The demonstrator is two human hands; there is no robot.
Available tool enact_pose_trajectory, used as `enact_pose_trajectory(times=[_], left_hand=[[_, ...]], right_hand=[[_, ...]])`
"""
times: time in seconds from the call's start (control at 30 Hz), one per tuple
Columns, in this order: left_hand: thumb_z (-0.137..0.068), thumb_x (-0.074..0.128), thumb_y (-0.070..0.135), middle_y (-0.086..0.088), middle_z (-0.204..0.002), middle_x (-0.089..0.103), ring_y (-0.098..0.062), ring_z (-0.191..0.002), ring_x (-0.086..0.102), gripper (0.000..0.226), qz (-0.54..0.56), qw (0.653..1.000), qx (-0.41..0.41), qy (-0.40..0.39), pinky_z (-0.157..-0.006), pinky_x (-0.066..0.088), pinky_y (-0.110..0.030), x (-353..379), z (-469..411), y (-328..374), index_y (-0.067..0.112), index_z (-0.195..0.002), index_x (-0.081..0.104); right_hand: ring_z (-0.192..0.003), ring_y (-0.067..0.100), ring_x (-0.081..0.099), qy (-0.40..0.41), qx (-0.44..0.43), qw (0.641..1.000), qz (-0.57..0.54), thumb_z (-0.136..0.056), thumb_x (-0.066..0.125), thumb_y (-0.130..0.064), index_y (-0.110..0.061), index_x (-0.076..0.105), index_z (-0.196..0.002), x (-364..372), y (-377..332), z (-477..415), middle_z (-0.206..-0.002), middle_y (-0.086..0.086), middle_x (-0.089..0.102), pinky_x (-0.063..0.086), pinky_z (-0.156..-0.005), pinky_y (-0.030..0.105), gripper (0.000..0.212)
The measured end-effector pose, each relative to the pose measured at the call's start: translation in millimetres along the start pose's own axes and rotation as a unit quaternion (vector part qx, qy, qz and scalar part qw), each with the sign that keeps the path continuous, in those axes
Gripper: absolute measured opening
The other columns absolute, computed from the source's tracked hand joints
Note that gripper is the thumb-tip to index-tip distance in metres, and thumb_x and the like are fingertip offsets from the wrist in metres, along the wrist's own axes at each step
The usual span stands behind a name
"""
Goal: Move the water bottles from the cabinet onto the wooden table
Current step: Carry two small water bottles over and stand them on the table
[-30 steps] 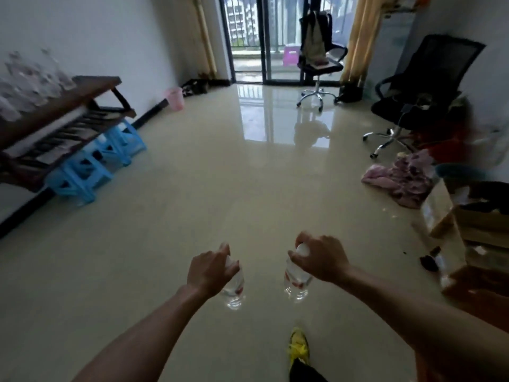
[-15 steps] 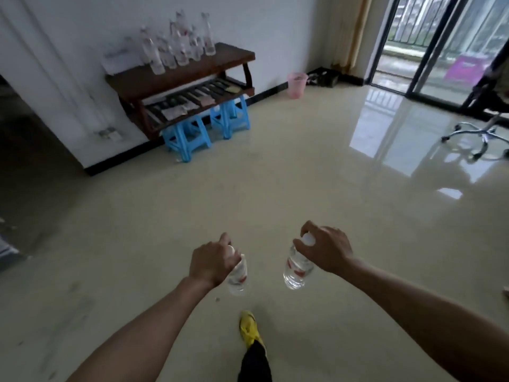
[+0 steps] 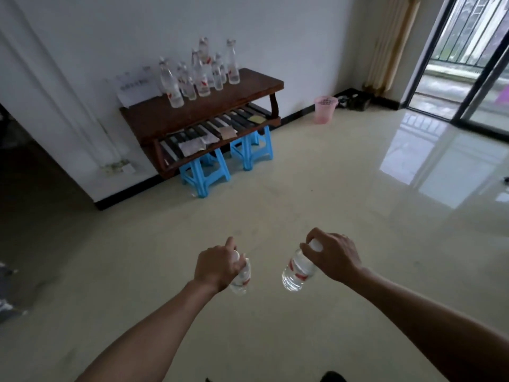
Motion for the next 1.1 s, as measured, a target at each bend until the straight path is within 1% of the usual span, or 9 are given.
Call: enact_pose_trajectory(times=[0.13, 0.23, 0.37, 0.47, 0.6, 0.73, 0.83, 0.9, 1.1], left_hand=[[-0.092, 0.046, 0.052, -0.008, -0.098, 0.07, -0.031, -0.093, 0.065, 0.036, 0.002, 1.0, -0.016, -0.003, -0.069, 0.042, -0.034, -3.6, -94.0, -16.5, 0.019, -0.107, 0.049], [-0.092, 0.046, 0.051, -0.008, -0.1, 0.069, -0.032, -0.095, 0.064, 0.036, 0.004, 0.999, -0.032, -0.014, -0.07, 0.042, -0.034, 0.4, -175.3, -26.1, 0.019, -0.107, 0.05], [-0.092, 0.045, 0.051, -0.008, -0.101, 0.069, -0.031, -0.095, 0.063, 0.035, 0.013, 0.997, -0.068, -0.025, -0.071, 0.042, -0.034, -4.5, -282.7, -41.4, 0.019, -0.106, 0.049], [-0.092, 0.045, 0.051, -0.008, -0.098, 0.069, -0.031, -0.092, 0.064, 0.034, 0.018, 0.996, -0.09, -0.008, -0.07, 0.043, -0.034, -21.6, -354.7, -53.8, 0.02, -0.104, 0.048], [-0.092, 0.045, 0.052, -0.007, -0.093, 0.069, -0.029, -0.088, 0.064, 0.034, 0.034, 0.992, -0.117, 0.022, -0.067, 0.041, -0.034, -40.3, -425.3, -75.9, 0.019, -0.101, 0.047], [-0.092, 0.048, 0.051, -0.009, -0.095, 0.069, -0.031, -0.09, 0.064, 0.035, 0.056, 0.986, -0.149, 0.051, -0.07, 0.041, -0.035, -54.0, -514.4, -116.2, 0.017, -0.102, 0.051], [-0.091, 0.049, 0.05, -0.008, -0.093, 0.069, -0.031, -0.089, 0.063, 0.031, 0.06, 0.987, -0.145, 0.04, -0.068, 0.04, -0.035, -50.1, -580.9, -148.3, 0.02, -0.095, 0.047], [-0.091, 0.049, 0.05, -0.007, -0.092, 0.068, -0.03, -0.088, 0.063, 0.029, 0.065, 0.988, -0.135, 0.032, -0.068, 0.04, -0.035, -48.8, -626.3, -171.1, 0.022, -0.091, 0.043], [-0.092, 0.047, 0.051, -0.007, -0.1, 0.069, -0.029, -0.096, 0.064, 0.035, 0.035, 0.995, -0.089, 0.04, -0.072, 0.042, -0.036, -88.9, -780.4, -236.0, 0.019, -0.104, 0.05]], right_hand=[[-0.076, 0.032, 0.063, 0.005, -0.001, 1.0, -0.014, -0.084, 0.064, -0.048, -0.026, 0.063, -0.087, 13.3, 14.9, -98.8, -0.078, 0.005, 0.07, 0.033, -0.061, 0.029, 0.023], [-0.078, 0.031, 0.063, -0.027, -0.011, 1.0, -0.01, -0.085, 0.061, -0.051, -0.027, 0.062, -0.089, 32.9, 30.2, -186.0, -0.083, 0.005, 0.07, 0.035, -0.062, 0.029, 0.024], [-0.077, 0.027, 0.063, -0.062, -0.044, 0.997, -0.013, -0.087, 0.059, -0.05, -0.025, 0.062, -0.091, 47.1, 43.2, -305.9, -0.086, 0.002, 0.071, 0.033, -0.062, 0.028, 0.026], [-0.074, 0.029, 0.063, -0.053, -0.075, 0.996, -0.018, -0.085, 0.059, -0.051, -0.022, 0.062, -0.089, 43.1, 46.7, -393.9, -0.082, 0.003, 0.071, 0.032, -0.062, 0.028, 0.03], [-0.067, 0.032, 0.063, -0.033, -0.101, 0.994, -0.026, -0.074, 0.042, -0.066, -0.025, 0.061, -0.083, 41.7, 42.8, -492.6, -0.073, 0.004, 0.069, 0.039, -0.058, 0.03, 0.047], [-0.059, 0.031, 0.06, -0.021, -0.113, 0.993, -0.033, -0.076, 0.054, -0.059, -0.024, 0.063, -0.081, 54.1, 26.8, -600.2, -0.065, 0.003, 0.065, 0.032, -0.054, 0.026, 0.037], [-0.056, 0.025, 0.054, -0.035, -0.107, 0.994, -0.012, -0.082, 0.067, -0.048, -0.022, 0.064, -0.084, 77.3, 17.9, -666.8, -0.063, -0.002, 0.058, 0.025, -0.05, 0.022, 0.026], [-0.058, 0.022, 0.053, -0.04, -0.102, 0.994, -0.004, -0.083, 0.067, -0.048, -0.023, 0.063, -0.086, 93.5, 11.5, -709.7, -0.064, -0.004, 0.056, 0.024, -0.049, 0.022, 0.025], [-0.054, 0.007, 0.048, -0.05, -0.066, 0.997, -0.008, -0.086, 0.063, -0.046, -0.03, 0.053, -0.082, 104.6, -19.8, -851.5, -0.059, -0.011, 0.048, 0.025, -0.048, 0.017, 0.02]])
Point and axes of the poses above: each hand's wrist, its own z-axis away from the middle knuckle, its own x-axis out of the palm, y = z × x, the point moved 6 cm from there along -z, towards the middle knuckle
